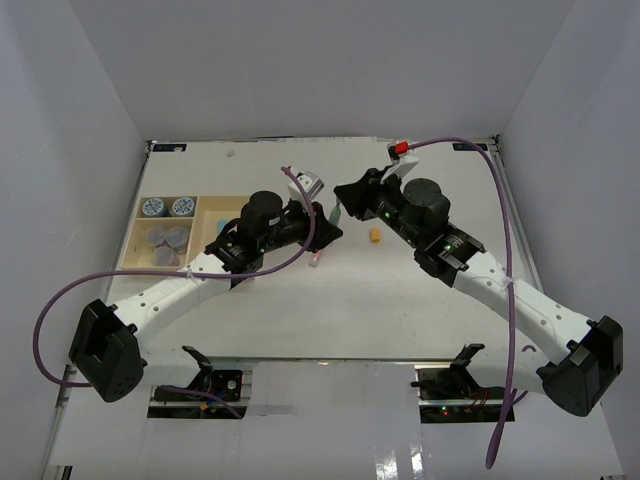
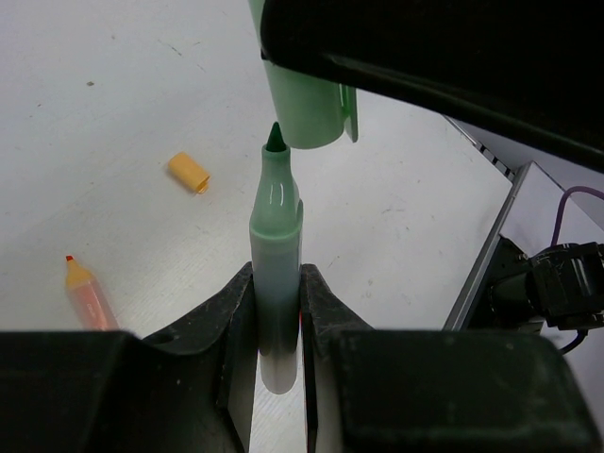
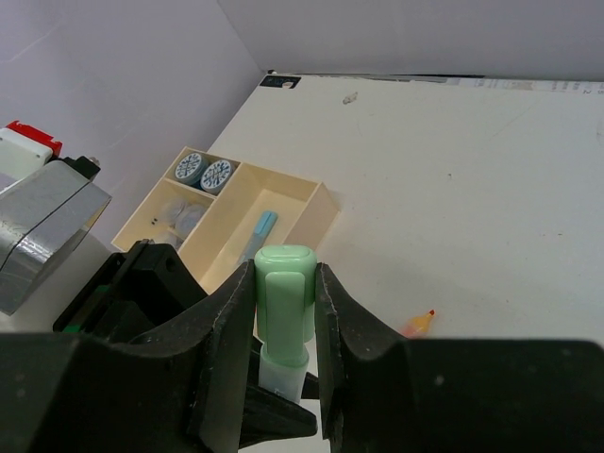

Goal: Sort the stationery into containers
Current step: Close the pen cap on the pen.

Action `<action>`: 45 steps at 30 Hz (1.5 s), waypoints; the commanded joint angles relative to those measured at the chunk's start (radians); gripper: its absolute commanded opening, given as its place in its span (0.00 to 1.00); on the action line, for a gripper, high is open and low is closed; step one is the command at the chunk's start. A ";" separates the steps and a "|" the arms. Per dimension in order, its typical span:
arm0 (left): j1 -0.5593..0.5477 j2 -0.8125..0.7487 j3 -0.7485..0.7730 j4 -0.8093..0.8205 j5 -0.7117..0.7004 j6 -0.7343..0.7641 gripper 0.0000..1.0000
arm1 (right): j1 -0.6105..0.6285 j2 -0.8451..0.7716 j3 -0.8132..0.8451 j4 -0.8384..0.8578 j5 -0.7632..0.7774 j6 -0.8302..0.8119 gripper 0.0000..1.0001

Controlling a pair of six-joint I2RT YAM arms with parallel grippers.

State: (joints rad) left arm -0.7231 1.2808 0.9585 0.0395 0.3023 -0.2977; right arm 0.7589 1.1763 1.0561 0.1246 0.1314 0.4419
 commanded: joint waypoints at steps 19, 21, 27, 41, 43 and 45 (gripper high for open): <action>-0.013 0.005 0.029 0.040 -0.009 -0.001 0.00 | 0.023 0.013 -0.021 0.096 0.086 -0.014 0.08; -0.013 0.006 0.032 0.039 -0.015 0.000 0.00 | 0.029 0.017 -0.021 0.092 0.086 -0.015 0.08; -0.013 0.015 0.045 0.039 -0.035 0.008 0.00 | 0.048 0.022 -0.025 0.079 0.096 -0.017 0.08; -0.018 0.000 0.032 0.120 -0.084 -0.047 0.00 | 0.086 -0.010 -0.085 0.096 0.200 -0.026 0.08; -0.018 -0.006 0.023 0.140 -0.091 -0.058 0.00 | 0.086 -0.014 -0.096 0.104 0.208 -0.028 0.08; -0.021 -0.012 0.010 0.163 -0.098 -0.069 0.00 | 0.089 -0.017 -0.103 0.112 0.203 -0.020 0.08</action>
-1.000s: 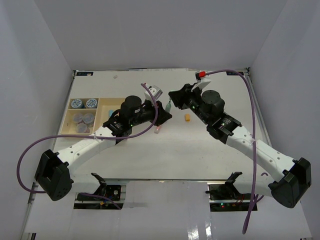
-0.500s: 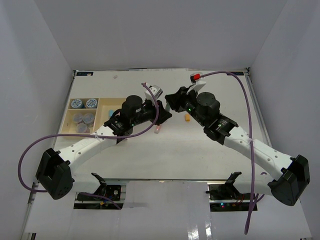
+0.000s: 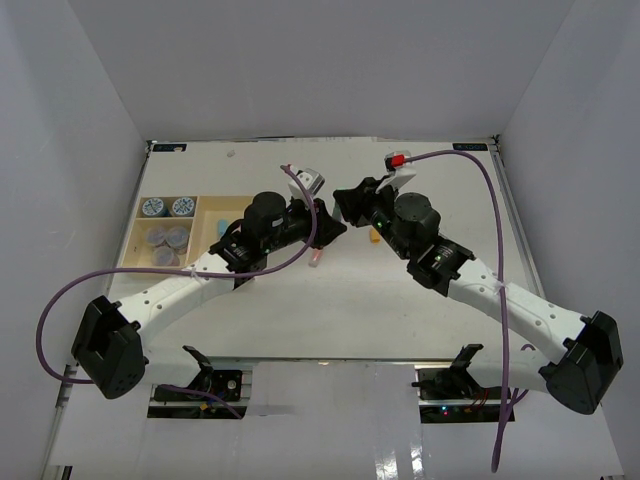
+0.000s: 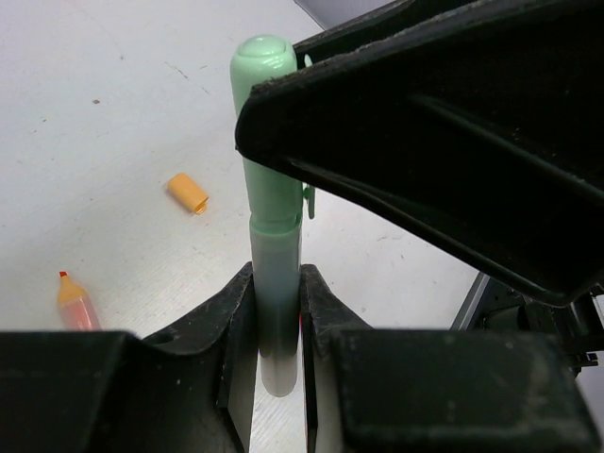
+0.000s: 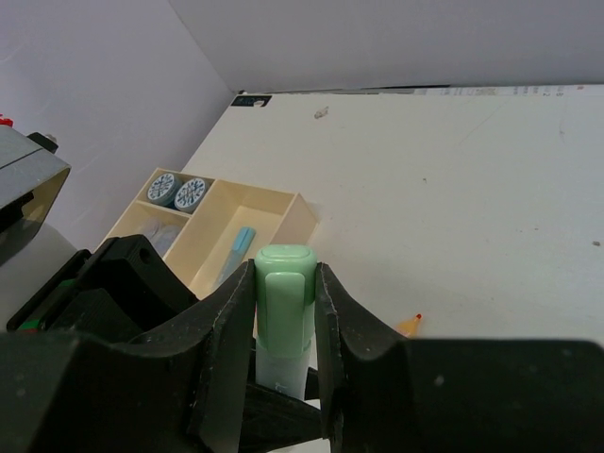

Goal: Sort the stationery into containers
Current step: Close the pen cap on the pen.

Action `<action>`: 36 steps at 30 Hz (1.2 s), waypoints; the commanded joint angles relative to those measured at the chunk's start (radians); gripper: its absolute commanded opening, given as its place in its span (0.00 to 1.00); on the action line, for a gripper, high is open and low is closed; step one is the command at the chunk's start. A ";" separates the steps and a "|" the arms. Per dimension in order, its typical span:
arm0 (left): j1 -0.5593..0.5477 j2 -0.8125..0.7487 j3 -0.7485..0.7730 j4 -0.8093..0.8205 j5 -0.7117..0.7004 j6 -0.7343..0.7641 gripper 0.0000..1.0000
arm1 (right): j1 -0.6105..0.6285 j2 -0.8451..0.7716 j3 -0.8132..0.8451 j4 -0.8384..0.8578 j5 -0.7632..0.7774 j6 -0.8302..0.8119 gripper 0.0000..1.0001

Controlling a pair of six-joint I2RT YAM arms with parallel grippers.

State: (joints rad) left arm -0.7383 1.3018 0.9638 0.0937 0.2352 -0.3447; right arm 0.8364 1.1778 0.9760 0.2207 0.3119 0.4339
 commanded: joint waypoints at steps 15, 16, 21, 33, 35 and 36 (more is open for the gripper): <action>-0.012 -0.039 0.001 0.251 -0.071 0.032 0.00 | 0.030 0.000 -0.007 -0.130 -0.026 -0.023 0.08; -0.010 -0.039 0.001 0.259 -0.068 0.039 0.00 | 0.029 0.005 -0.005 -0.139 -0.031 -0.023 0.08; -0.012 -0.030 0.039 0.250 -0.033 0.096 0.01 | 0.029 0.025 0.009 -0.205 -0.063 -0.049 0.08; -0.010 -0.015 0.092 0.313 -0.083 0.104 0.00 | 0.038 0.014 -0.083 -0.262 -0.131 -0.031 0.08; -0.006 -0.007 0.111 0.319 -0.088 0.107 0.00 | 0.046 0.010 -0.109 -0.262 -0.131 -0.026 0.08; -0.004 -0.006 0.119 0.319 -0.088 0.107 0.00 | 0.047 0.009 -0.115 -0.267 -0.131 -0.021 0.08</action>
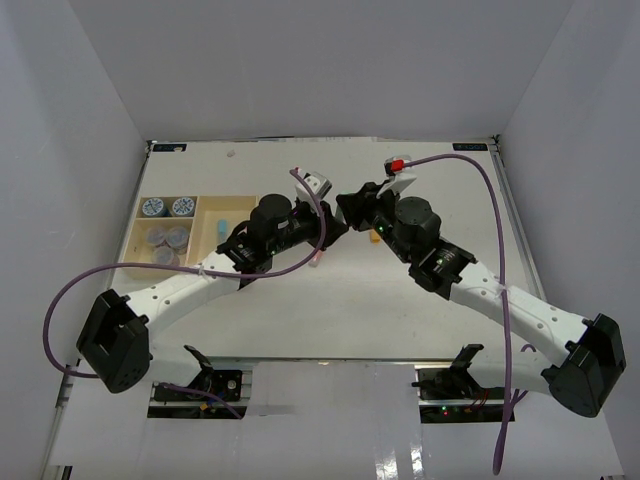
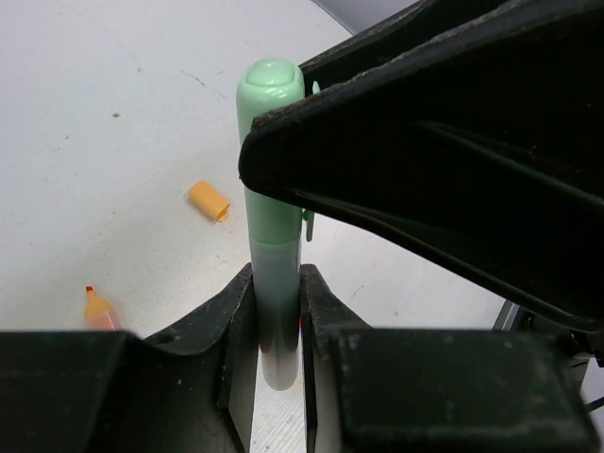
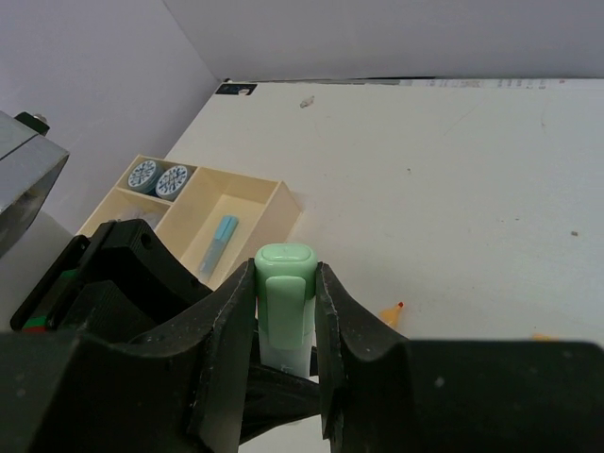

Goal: Sort the stationery into containers
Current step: Close the pen cap on the pen.

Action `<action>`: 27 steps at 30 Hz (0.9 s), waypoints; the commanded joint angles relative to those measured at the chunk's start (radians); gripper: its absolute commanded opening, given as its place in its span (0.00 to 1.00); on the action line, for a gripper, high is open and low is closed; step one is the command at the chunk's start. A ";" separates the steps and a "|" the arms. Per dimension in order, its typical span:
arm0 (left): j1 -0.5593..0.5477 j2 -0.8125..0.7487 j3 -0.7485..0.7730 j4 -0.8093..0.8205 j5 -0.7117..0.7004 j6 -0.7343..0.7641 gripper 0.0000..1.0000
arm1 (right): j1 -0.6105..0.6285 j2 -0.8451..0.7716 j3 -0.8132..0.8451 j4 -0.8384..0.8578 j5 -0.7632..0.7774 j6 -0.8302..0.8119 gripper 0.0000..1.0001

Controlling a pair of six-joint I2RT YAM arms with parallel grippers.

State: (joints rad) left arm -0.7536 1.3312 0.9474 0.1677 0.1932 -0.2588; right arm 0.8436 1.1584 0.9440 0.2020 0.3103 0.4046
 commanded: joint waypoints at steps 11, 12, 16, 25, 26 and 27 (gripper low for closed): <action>0.043 -0.036 0.175 0.279 -0.057 0.030 0.00 | 0.060 0.020 -0.168 -0.268 -0.145 0.049 0.08; 0.045 -0.041 0.177 0.286 -0.058 0.032 0.00 | 0.058 0.023 -0.172 -0.268 -0.146 0.051 0.08; 0.053 -0.047 0.177 0.314 -0.052 0.032 0.00 | 0.063 0.046 -0.179 -0.283 -0.160 0.059 0.08; 0.072 -0.041 0.214 0.328 -0.034 0.055 0.00 | 0.068 0.075 -0.177 -0.303 -0.191 0.062 0.08; 0.076 -0.043 0.217 0.329 -0.032 0.055 0.00 | 0.068 0.075 -0.175 -0.305 -0.191 0.062 0.08; 0.079 -0.043 0.218 0.334 -0.032 0.055 0.00 | 0.069 0.076 -0.175 -0.306 -0.192 0.062 0.08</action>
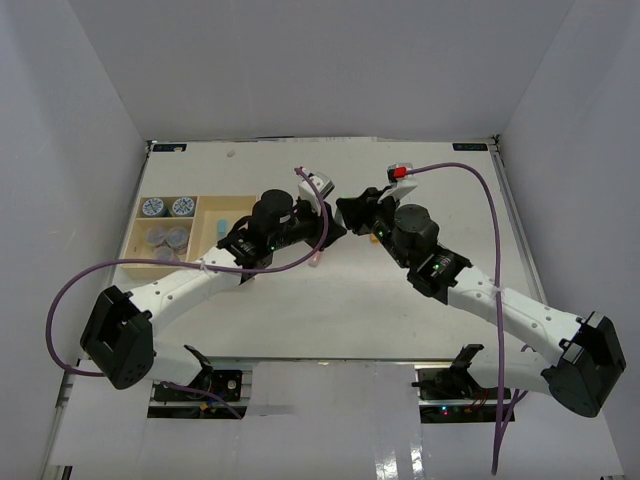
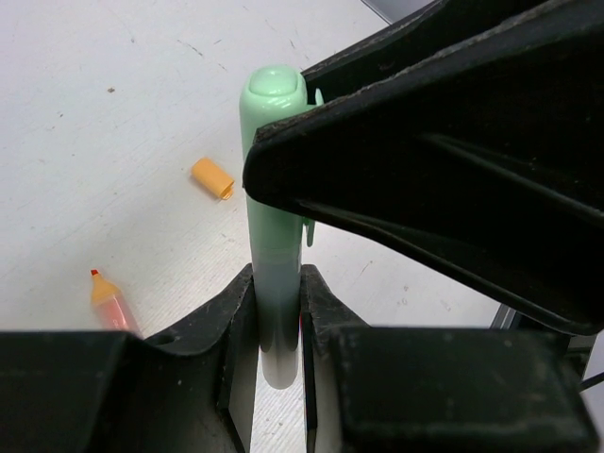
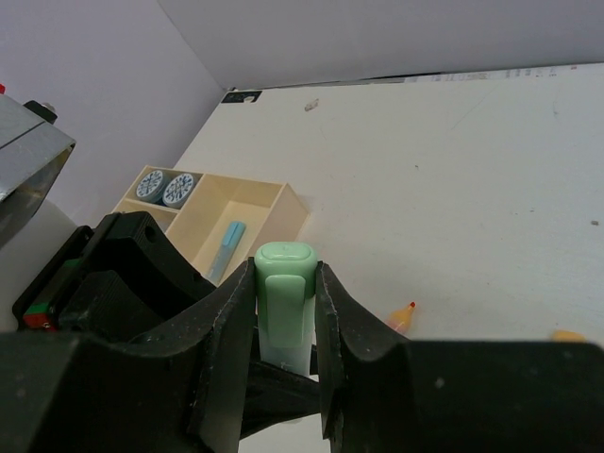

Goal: Sort the stationery into containers
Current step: Close the pen cap on the pen.

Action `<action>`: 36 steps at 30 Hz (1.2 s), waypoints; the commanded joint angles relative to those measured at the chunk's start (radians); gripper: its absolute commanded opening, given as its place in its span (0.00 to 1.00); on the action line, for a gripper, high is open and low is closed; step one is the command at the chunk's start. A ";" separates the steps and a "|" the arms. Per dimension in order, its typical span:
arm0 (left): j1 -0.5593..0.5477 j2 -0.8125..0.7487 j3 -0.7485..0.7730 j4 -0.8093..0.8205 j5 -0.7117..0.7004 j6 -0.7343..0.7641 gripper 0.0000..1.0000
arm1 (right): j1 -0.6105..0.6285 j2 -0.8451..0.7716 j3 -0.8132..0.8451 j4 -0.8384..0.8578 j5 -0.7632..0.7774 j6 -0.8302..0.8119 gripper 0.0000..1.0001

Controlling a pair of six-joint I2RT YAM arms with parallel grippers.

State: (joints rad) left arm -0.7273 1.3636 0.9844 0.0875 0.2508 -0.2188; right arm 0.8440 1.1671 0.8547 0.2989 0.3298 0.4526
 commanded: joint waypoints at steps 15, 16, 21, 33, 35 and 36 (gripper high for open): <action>0.074 -0.095 0.131 0.373 -0.056 -0.002 0.00 | 0.073 0.063 -0.043 -0.406 -0.170 0.003 0.08; 0.074 -0.107 0.105 0.356 -0.042 -0.011 0.00 | 0.073 0.062 -0.034 -0.403 -0.161 0.000 0.08; 0.074 -0.150 0.001 0.292 0.008 -0.051 0.00 | 0.073 0.078 0.049 -0.389 -0.094 -0.023 0.11; 0.072 -0.189 -0.165 0.212 0.073 -0.126 0.00 | 0.060 0.143 0.268 -0.356 -0.006 -0.094 0.36; 0.072 -0.190 -0.181 0.207 0.074 -0.134 0.00 | 0.053 0.154 0.296 -0.356 0.005 -0.109 0.40; 0.072 -0.189 -0.191 0.204 0.079 -0.139 0.00 | 0.050 0.155 0.308 -0.354 0.009 -0.112 0.46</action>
State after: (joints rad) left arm -0.6621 1.2324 0.8024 0.1982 0.3054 -0.3363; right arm 0.9009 1.3045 1.1164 0.0345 0.3237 0.3973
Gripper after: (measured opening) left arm 0.289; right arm 0.433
